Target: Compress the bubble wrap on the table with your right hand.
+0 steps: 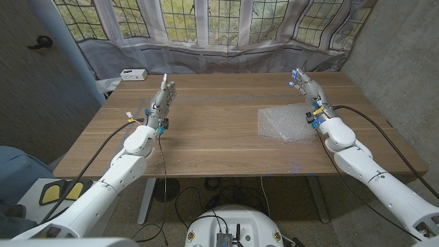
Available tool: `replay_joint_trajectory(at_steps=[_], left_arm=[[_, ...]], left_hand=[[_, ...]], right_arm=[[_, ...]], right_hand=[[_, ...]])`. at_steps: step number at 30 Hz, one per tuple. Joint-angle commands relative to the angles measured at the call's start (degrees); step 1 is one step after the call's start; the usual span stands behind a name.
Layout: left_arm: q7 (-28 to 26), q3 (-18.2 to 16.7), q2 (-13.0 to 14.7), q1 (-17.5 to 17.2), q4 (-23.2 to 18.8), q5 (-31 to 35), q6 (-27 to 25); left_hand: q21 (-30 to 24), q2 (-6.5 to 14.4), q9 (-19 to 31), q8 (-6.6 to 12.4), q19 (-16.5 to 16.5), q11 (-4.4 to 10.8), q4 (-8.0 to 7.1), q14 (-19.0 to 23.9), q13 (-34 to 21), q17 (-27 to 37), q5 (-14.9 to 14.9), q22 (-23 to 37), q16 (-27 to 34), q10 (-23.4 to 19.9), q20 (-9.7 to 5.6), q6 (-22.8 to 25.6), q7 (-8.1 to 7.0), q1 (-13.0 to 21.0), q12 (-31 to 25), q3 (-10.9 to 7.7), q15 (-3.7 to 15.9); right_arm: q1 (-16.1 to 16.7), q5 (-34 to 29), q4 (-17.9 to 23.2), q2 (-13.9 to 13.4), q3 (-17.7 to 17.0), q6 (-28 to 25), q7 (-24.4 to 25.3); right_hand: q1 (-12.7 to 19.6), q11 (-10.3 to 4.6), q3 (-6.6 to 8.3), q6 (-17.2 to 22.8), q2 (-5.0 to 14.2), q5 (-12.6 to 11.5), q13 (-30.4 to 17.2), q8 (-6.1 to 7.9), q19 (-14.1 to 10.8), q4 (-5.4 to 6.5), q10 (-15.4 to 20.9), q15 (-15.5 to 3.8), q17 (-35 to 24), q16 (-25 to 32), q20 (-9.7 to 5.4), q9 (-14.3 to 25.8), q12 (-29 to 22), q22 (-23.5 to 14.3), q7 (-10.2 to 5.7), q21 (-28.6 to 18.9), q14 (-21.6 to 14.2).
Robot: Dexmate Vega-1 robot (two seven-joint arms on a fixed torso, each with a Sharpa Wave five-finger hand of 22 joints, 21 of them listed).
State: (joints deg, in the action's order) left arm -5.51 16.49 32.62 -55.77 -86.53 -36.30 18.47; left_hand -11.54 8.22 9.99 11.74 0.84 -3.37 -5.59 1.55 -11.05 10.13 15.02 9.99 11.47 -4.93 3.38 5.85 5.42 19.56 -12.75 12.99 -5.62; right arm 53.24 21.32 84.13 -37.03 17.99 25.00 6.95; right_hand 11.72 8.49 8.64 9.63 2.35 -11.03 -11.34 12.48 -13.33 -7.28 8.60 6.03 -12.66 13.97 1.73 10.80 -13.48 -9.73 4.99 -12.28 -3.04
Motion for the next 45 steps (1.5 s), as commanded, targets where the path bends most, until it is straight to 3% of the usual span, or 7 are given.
replay_joint_trajectory(at_steps=[1, 5, 9, 21, 28, 45], left_arm=[[5.75, 1.76, -0.31, 2.93, 3.89, -0.49, 0.9], [6.57, 2.19, -0.59, 3.61, 4.56, -0.63, 0.9], [6.47, 2.11, -0.27, 3.66, 4.16, -0.4, 0.92], [4.58, 1.32, 1.33, 2.34, 1.34, 0.36, -0.05], [5.36, 1.36, 1.41, 2.43, 1.4, -0.19, -0.22], [4.58, 1.21, 1.95, 1.62, -0.23, 0.1, -0.71]], left_hand=[[-0.1, 0.09, 0.25, -0.15, -0.28, -0.07, 0.0, 0.37, -0.13, 0.14, -0.11, 0.22, -0.09, -0.2, -0.27, 0.48, 0.1, 0.68, -0.38, -0.14, 0.1], [0.04, 0.07, 0.26, -0.26, -0.57, 0.03, 0.01, 0.23, -0.14, 0.14, -0.15, 0.21, -0.21, -0.04, -0.12, 0.36, 0.08, 0.74, -0.28, -0.17, 0.0], [0.07, 0.06, 0.26, -0.31, -0.6, 0.11, 0.02, 0.2, -0.14, 0.14, -0.2, 0.21, -0.27, 0.02, -0.14, 0.36, 0.07, 0.79, -0.22, -0.2, -0.04], [0.14, 0.05, 0.27, -0.39, -0.68, 0.03, 0.03, 0.21, -0.15, 0.15, -0.32, 0.22, -0.37, -0.03, 0.01, 0.49, -0.06, 0.92, -0.15, -0.29, 0.0], [0.14, 0.04, 0.28, -0.44, -0.67, 0.04, 0.03, 0.17, -0.15, 0.16, -0.39, 0.22, -0.44, -0.05, 0.06, 0.54, -0.01, 0.98, -0.11, -0.33, -0.15], [0.21, 0.07, 0.29, -0.51, -0.77, -0.06, 0.0, 0.12, -0.16, 0.17, -0.53, 0.23, -0.55, -0.15, -0.01, 0.71, 0.17, 1.1, -0.04, -0.45, -0.25]], right_arm=[[2.4, -5.39, 4.7, -2.39, -0.97, -2.8, 5.02], [2.47, -7.34, 5.21, -2.69, -0.94, -2.9, 6.06], [2.63, -10.57, 6.31, -3.11, -1.03, -3.75, 8.32], [3.78, -15.57, 9.39, -5.17, -1.43, -8.26, 11.05], [4.53, -21.08, 13.46, -8.27, -1.26, -14.85, 12.72], [5.19, -25.24, 18.95, -11.6, -0.83, -24.45, 12.64]], right_hand=[[0.71, -0.21, 0.14, 0.46, 0.25, 0.05, -0.12, -0.22, 3.38, -0.31, 0.04, -0.23, -0.02, -0.75, -0.46, 0.22, 0.42, -0.24, -0.53, 1.47, 1.29], [0.86, -0.21, 0.2, 0.49, 0.33, 0.06, -0.13, -0.31, 3.94, -0.35, -0.49, -0.21, 0.05, -1.17, -0.6, 0.23, 0.74, -0.22, -0.61, 1.57, 2.07], [1.14, -0.32, 0.31, -0.1, 0.46, 0.07, -0.15, -0.65, 2.41, -0.44, -1.28, -0.14, 0.15, -1.43, 0.07, 0.24, 1.15, -0.19, -0.85, 0.94, 2.43], [1.65, -0.56, 0.53, -0.95, 0.74, 0.08, -0.18, -1.05, -0.11, -0.58, -1.5, -0.46, 0.25, -1.06, -0.53, 0.26, 1.33, -0.19, -0.87, 0.15, 1.09], [2.07, -0.61, 0.77, -0.78, 1.02, 0.07, -0.19, -0.97, -0.48, -0.7, -0.86, -0.49, 0.29, -0.96, -0.59, 0.26, 1.13, -0.19, -0.78, 0.13, 0.62], [3.4, -0.54, 1.35, -0.77, 1.33, 0.17, -0.17, -0.95, -0.16, -1.24, -0.47, -0.52, 0.42, -1.16, -0.41, 0.25, 1.11, -0.19, -0.85, 0.47, 0.55]])
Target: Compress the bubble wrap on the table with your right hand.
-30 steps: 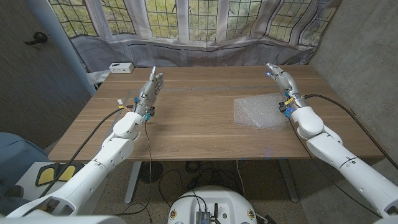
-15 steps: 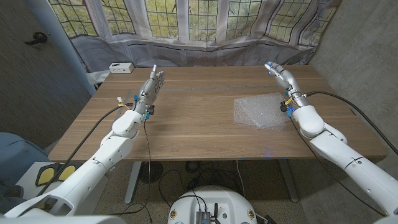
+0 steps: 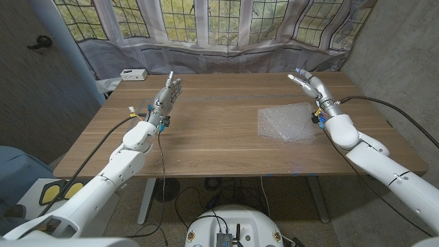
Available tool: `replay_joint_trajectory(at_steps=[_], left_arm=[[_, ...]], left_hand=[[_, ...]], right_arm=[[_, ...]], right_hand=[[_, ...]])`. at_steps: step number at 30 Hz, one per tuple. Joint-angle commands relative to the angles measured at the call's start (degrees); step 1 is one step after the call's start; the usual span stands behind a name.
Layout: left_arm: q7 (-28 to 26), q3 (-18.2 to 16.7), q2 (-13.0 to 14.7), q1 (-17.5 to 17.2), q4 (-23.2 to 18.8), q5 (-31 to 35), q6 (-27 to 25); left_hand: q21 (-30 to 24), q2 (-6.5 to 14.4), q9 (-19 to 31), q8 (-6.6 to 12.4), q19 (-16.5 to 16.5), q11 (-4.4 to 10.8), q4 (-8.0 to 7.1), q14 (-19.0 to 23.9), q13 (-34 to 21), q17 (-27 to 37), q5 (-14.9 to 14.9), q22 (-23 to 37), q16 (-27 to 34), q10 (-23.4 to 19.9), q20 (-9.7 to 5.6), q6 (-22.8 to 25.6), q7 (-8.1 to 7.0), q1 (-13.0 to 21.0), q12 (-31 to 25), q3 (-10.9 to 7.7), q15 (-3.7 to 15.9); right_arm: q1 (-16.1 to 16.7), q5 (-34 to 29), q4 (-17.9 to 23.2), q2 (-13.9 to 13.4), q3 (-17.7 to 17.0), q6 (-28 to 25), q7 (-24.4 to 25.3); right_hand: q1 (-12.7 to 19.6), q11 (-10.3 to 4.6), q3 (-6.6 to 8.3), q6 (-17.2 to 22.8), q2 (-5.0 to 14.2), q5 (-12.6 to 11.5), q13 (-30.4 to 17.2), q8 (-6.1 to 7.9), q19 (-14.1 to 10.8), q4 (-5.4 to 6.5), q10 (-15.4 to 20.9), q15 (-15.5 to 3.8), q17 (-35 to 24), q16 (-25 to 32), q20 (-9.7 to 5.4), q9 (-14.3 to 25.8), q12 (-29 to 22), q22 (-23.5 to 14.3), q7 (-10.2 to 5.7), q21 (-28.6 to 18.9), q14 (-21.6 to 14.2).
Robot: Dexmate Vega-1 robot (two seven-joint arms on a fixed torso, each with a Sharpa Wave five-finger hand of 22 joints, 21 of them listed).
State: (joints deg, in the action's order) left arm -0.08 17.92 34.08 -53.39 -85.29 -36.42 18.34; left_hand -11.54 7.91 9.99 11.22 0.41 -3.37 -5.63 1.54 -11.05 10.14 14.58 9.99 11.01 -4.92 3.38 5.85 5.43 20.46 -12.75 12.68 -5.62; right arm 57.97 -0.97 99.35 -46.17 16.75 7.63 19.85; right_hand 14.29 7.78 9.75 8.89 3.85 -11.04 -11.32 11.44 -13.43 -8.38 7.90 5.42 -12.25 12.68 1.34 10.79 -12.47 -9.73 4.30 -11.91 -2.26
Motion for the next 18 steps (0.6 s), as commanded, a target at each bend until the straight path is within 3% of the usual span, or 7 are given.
replay_joint_trajectory(at_steps=[1, 5, 18], left_arm=[[-0.8, -0.22, 0.66, -0.82, -1.67, 0.21, -0.74], [-1.29, -0.26, 0.93, -1.06, -2.25, 0.49, -1.14], [-1.87, -0.27, 0.63, -1.57, -2.67, 0.57, -1.01]], left_hand=[[0.21, 0.37, 0.3, 0.02, -0.36, -0.06, 0.04, 0.17, -0.17, 0.17, -0.1, 0.23, -0.07, -0.18, 0.0, 0.76, 0.22, 0.2, -0.04, -0.14, -0.24], [0.22, 0.37, 0.3, 0.06, -0.38, -0.19, 0.03, 0.2, -0.17, 0.17, -0.15, 0.24, -0.09, -0.36, 0.02, 1.0, 0.5, 0.23, -0.07, -0.18, -0.29], [0.24, 0.39, 0.3, 0.01, -0.41, -0.07, 0.0, 0.35, -0.18, 0.18, -0.24, 0.24, -0.07, -0.44, 0.08, 1.11, 0.31, 0.28, -0.03, -0.24, -0.34]], right_arm=[[0.42, -3.47, 4.09, -2.72, 0.52, -7.77, -0.18], [0.24, -6.73, 5.97, -3.74, 1.35, -11.5, 0.69], [-0.99, -11.65, 6.79, -4.84, 3.89, -14.92, 1.1]], right_hand=[[0.97, 0.13, 0.3, -0.08, -0.15, 0.19, -0.18, 0.07, 0.16, -0.19, 0.2, 0.02, 0.03, 0.05, 0.02, 0.25, 0.14, -0.19, -0.27, 0.22, -0.09], [1.31, -0.26, 0.43, 0.04, -0.13, 0.25, -0.17, 0.12, 0.57, -0.28, -0.07, 0.03, 0.06, -0.15, 0.03, 0.25, 0.3, -0.2, -0.96, 0.43, 0.23], [2.02, -1.11, 0.65, -0.72, -0.16, 0.44, -0.19, -0.15, 2.35, -0.41, -1.13, 0.23, 0.11, -0.62, 0.84, 0.28, 0.77, -0.23, -1.99, 1.09, 1.18]])
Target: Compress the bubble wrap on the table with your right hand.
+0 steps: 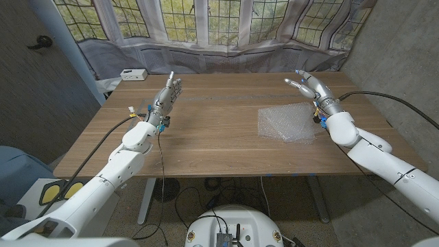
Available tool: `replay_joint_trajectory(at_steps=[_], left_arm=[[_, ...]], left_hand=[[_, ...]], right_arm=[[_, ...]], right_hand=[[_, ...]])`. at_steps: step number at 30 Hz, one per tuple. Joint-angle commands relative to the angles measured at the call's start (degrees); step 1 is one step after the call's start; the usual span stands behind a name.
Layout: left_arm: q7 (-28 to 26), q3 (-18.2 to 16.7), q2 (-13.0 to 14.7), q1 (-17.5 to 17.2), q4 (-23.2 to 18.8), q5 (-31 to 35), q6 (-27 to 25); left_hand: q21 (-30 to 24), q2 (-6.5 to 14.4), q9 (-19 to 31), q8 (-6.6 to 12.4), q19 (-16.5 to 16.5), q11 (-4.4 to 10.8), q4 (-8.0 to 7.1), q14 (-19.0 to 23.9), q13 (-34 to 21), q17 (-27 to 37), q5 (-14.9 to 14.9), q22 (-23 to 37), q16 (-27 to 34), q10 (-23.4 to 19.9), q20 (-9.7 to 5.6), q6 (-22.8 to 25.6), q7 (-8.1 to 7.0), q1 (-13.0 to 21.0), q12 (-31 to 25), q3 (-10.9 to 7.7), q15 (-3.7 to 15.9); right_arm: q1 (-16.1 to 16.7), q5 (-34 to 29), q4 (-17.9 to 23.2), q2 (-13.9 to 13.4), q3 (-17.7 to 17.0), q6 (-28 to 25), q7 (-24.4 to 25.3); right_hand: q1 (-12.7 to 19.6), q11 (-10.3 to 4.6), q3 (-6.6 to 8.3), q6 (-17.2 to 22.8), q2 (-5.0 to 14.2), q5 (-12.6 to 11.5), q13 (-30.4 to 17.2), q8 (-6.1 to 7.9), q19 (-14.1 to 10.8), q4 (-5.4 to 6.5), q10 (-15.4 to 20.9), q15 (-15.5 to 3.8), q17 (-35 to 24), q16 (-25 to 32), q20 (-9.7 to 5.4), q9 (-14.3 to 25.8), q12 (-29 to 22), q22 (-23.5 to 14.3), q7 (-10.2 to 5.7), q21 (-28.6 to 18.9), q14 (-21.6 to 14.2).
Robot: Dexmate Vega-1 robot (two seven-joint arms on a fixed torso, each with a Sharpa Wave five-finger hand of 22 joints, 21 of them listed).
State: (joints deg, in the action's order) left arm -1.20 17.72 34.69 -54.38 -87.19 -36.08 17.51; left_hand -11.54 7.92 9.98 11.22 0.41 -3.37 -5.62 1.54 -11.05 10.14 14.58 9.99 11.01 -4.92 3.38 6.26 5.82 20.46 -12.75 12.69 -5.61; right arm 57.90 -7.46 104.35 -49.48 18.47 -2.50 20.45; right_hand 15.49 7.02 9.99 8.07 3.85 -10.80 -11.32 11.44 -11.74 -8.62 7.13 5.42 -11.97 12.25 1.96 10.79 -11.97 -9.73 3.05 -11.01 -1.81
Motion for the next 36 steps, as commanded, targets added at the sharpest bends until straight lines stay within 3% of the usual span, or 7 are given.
replay_joint_trajectory(at_steps=[1, 11, 14, 21, 27, 32, 36], left_arm=[[-0.84, -0.09, 0.01, -0.64, -0.83, 0.28, -0.13], [-0.83, -0.08, -0.07, -0.81, -1.31, 0.42, 0.21], [-0.7, 0.02, -0.04, -0.91, -1.55, 0.68, 0.55], [-1.24, -0.11, -0.05, -1.28, -2.2, 1.14, 0.98], [-1.67, -0.22, 0.03, -1.66, -2.65, 1.22, 0.79], [-1.72, -0.23, 0.03, -1.82, -2.78, 1.19, 0.76], [-1.84, -0.2, 0.05, -1.85, -2.9, 1.37, 0.74]], left_hand=[[0.24, 0.39, 0.3, 0.0, -0.43, -0.11, -0.01, 0.36, -0.18, 0.18, -0.25, 0.24, -0.07, -0.45, 0.1, 0.71, -0.08, 0.29, -0.03, -0.26, -0.32], [0.29, 0.41, 0.3, -0.02, -0.55, -0.1, -0.04, 0.39, -0.19, 0.18, -0.33, 0.25, -0.1, -0.41, 0.32, 0.87, -0.17, 0.34, 0.05, -0.33, -0.37], [0.3, 0.41, 0.3, -0.04, -0.59, -0.09, -0.05, 0.39, -0.19, 0.19, -0.36, 0.25, -0.11, -0.41, 0.3, 0.86, -0.18, 0.36, 0.07, -0.35, -0.37], [0.35, 0.4, 0.31, -0.07, -0.74, -0.05, -0.07, 0.42, -0.19, 0.19, -0.41, 0.25, -0.12, -0.56, 0.52, 0.94, -0.18, 0.39, 0.05, -0.39, -0.41], [0.34, 0.4, 0.31, -0.05, -0.77, -0.09, -0.08, 0.4, -0.2, 0.19, -0.45, 0.26, -0.14, -0.56, 0.55, 1.07, -0.27, 0.41, 0.08, -0.42, -0.42], [0.34, 0.4, 0.31, -0.02, -0.79, 0.06, -0.1, 0.36, -0.2, 0.2, -0.49, 0.26, -0.17, -0.6, 0.62, 1.25, -0.26, 0.42, 0.09, -0.44, -0.45], [0.36, 0.4, 0.32, -0.03, -0.86, -0.02, -0.12, 0.36, -0.2, 0.2, -0.51, 0.26, -0.17, -0.61, 0.73, 1.26, -0.28, 0.42, 0.1, -0.45, -0.5]], right_arm=[[-1.01, -5.58, 1.9, -1.68, 2.36, -5.09, 0.45], [-2.36, -9.62, 3.68, -3.43, 4.7, -10.02, -2.33], [-2.85, -11.3, 4.19, -3.93, 5.58, -11.48, -2.98], [-3.88, -12.42, 4.47, -4.66, 6.79, -12.57, -5.14], [-4.5, -13.3, 4.74, -4.81, 7.54, -14.03, -6.25], [-5.24, -14.82, 5.41, -5.06, 8.56, -16.81, -7.86], [-5.91, -15.54, 5.64, -5.39, 9.27, -18.24, -9.32]], right_hand=[[0.85, -0.49, 0.42, 0.12, -0.18, 0.23, -0.19, -0.14, 0.83, -0.17, -0.46, 0.22, -0.16, -0.23, 0.29, 0.28, 0.32, -0.23, -0.93, 0.23, 0.84], [1.14, -0.59, 0.48, 0.02, -0.27, 0.33, -0.21, -0.14, 1.68, -0.19, -0.86, 0.06, -0.14, -0.36, 0.29, 0.3, 0.45, -0.24, -1.36, 0.41, 1.14], [1.35, -1.26, 0.54, -0.62, -0.33, 0.42, -0.23, -0.33, 2.84, -0.15, -1.44, 0.38, -0.16, -0.48, 1.87, 0.32, 0.61, -0.27, -1.78, 0.62, 1.56], [1.41, -1.21, 0.52, -0.89, -0.44, 0.5, -0.26, -0.36, 4.11, -0.07, -2.19, 0.68, -0.23, -0.64, 2.2, 0.35, 0.81, -0.3, -2.44, 0.84, 2.19], [1.66, -1.5, 0.52, -1.88, -0.71, 0.58, -0.36, -0.45, 5.85, 0.04, -3.16, 1.6, -0.35, -0.73, 6.76, 0.41, 0.83, -0.36, -3.22, 0.65, 3.29], [1.97, -1.82, 0.58, -2.39, -0.89, 0.58, -0.41, -0.48, 6.53, -0.03, -3.88, 1.74, -0.35, -0.86, 9.08, 0.43, 0.9, -0.37, -3.64, 0.59, 4.06], [2.36, -1.95, 0.67, -3.5, -1.03, 0.58, -0.44, -0.74, 6.64, -0.16, -4.73, 2.25, -0.33, -0.89, 9.86, 0.44, 1.08, -0.38, -3.95, 0.44, 4.45]])
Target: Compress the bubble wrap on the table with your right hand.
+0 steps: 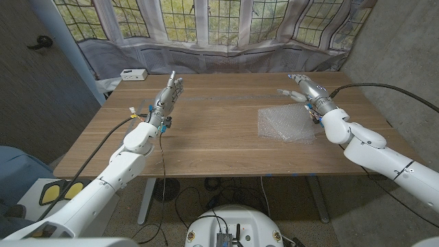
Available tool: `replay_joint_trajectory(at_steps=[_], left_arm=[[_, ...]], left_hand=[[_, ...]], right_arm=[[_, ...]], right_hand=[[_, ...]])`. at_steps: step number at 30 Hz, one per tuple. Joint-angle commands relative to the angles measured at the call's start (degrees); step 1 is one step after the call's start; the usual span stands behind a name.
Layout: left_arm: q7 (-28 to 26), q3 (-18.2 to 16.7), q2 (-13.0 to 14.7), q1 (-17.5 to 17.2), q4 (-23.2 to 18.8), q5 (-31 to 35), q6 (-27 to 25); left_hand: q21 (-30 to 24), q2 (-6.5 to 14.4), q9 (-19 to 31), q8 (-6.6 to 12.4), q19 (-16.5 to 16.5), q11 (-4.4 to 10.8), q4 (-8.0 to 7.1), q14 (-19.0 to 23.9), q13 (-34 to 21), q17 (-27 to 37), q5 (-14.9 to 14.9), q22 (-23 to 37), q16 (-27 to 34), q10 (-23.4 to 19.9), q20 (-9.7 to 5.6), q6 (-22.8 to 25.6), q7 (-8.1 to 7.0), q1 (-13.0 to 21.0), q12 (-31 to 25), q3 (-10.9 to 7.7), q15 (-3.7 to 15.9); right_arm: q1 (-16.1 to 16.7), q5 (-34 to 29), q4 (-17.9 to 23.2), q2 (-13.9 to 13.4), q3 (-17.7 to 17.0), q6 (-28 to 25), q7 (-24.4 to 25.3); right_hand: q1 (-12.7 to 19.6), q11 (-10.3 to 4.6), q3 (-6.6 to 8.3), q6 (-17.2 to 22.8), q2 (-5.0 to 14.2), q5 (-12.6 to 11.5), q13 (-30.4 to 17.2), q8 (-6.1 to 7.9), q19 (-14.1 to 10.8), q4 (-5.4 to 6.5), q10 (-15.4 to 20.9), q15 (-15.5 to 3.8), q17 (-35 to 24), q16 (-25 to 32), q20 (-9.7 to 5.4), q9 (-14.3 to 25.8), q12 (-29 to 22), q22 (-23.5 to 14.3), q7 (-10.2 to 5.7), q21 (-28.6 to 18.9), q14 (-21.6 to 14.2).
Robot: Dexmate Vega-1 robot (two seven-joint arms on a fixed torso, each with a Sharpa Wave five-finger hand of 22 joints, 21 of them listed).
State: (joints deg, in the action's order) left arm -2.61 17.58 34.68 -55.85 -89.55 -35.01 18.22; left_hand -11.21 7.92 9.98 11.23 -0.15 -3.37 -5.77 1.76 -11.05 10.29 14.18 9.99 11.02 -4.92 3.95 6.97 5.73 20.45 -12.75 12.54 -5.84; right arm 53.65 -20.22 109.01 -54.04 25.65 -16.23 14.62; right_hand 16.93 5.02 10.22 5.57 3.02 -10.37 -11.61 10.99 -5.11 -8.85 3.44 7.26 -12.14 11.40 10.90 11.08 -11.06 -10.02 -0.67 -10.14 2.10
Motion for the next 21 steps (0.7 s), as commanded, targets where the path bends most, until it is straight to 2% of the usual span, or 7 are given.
replay_joint_trajectory(at_steps=[1, 13, 20, 21], left_arm=[[-0.42, -0.05, 0.07, -0.37, -0.57, 0.3, -0.02], [-0.5, 0.14, 0.05, -0.23, -0.69, 0.22, -0.67], [-0.77, 0.05, -0.1, -0.26, -0.7, 0.25, -0.56], [-0.9, 0.05, -0.07, -0.26, -0.73, 0.33, -0.63]], left_hand=[[0.05, 0.39, 0.32, -0.03, -0.34, -0.01, 0.03, 0.15, -0.21, 0.05, -0.11, 0.27, -0.17, -0.63, 0.18, 0.58, -0.17, 0.43, 0.1, -0.31, -0.3], [0.08, 0.4, 0.32, -0.08, -0.5, 0.11, -0.01, 0.22, -0.21, 0.06, -0.19, 0.27, -0.16, -0.71, 0.31, 0.65, -0.27, 0.44, 0.12, -0.36, -0.28], [0.08, 0.41, 0.33, -0.11, -0.55, -0.08, -0.04, 0.26, -0.22, 0.06, -0.22, 0.28, -0.15, -0.68, 0.42, 0.66, -0.31, 0.45, 0.16, -0.39, -0.28], [0.08, 0.41, 0.33, -0.12, -0.59, 0.35, -0.05, 0.26, -0.22, 0.07, -0.23, 0.28, -0.16, -0.63, 0.43, 0.68, -0.33, 0.46, 0.19, -0.4, -0.28]], right_arm=[[-1.83, -2.93, 0.93, -0.86, 2.27, -4.73, -3.74], [-5.04, -4.89, 1.56, -1.27, 5.23, -9.71, -10.09], [-6.72, -5.9, 1.44, -1.08, 6.87, -11.18, -12.54], [-6.98, -5.97, 1.4, -1.02, 7.1, -11.37, -12.99]], right_hand=[[0.99, 0.1, 0.45, -1.21, -0.24, 0.15, -0.16, -0.34, -0.02, 0.05, -1.15, 0.4, -0.15, -0.04, 0.97, 0.16, 0.17, -0.09, -0.16, -0.46, 0.59], [2.31, 0.73, 0.4, -4.67, -1.74, -0.03, -0.22, -0.75, 0.19, -0.51, -3.94, 0.48, -0.12, -0.08, 1.21, 0.18, 0.53, -0.09, 1.05, -0.69, 1.72], [3.02, 0.67, 0.3, -7.21, -2.67, -0.25, -0.28, -0.95, 0.38, -0.61, -5.52, 0.76, -0.1, -0.13, 1.27, 0.2, 0.56, -0.09, 1.0, -0.73, 2.47], [3.07, 0.74, 0.29, -7.43, -2.75, -0.26, -0.28, -0.96, 0.41, -0.61, -5.72, 0.79, -0.1, -0.14, 1.28, 0.2, 0.59, -0.09, 1.01, -0.73, 2.56]])
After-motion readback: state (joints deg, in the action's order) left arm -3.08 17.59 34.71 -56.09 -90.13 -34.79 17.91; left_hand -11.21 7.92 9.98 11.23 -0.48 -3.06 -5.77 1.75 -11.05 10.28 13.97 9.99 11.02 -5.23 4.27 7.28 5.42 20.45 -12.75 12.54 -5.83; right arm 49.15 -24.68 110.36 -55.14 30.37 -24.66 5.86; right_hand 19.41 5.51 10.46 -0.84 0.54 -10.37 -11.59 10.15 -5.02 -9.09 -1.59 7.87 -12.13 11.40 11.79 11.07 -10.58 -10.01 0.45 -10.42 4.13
